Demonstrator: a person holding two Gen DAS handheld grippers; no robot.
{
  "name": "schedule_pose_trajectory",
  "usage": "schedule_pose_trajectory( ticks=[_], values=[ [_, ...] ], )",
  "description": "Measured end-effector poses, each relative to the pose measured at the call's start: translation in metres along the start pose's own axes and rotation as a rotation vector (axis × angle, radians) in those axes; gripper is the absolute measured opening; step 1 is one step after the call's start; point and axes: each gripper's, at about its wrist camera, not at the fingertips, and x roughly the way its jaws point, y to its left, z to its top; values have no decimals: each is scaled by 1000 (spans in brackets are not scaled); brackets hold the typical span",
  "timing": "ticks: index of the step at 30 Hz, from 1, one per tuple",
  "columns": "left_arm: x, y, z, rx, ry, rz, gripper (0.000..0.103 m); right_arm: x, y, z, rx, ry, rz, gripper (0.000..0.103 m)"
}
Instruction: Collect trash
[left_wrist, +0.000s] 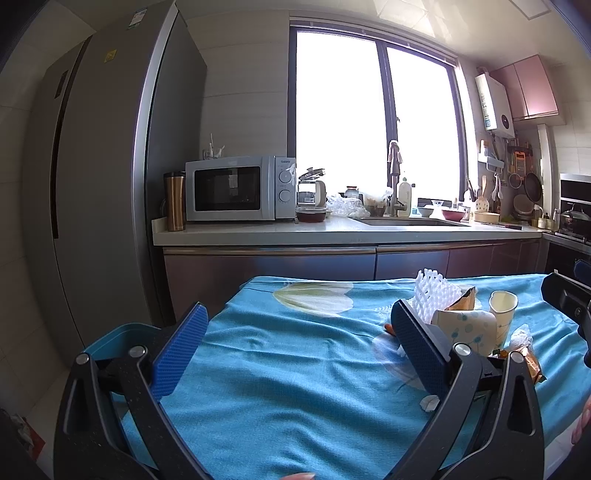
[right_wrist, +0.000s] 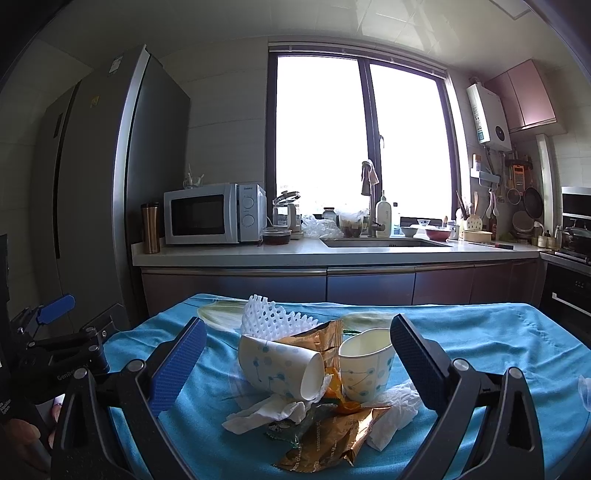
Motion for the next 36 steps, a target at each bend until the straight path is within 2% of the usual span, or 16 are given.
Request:
schedule_pose_trajectory(
  ticks=[36],
  values=[
    [-7,4,-1,-10,-14,3,98,-1,-2,0,5,-8,3,96]
  ],
)
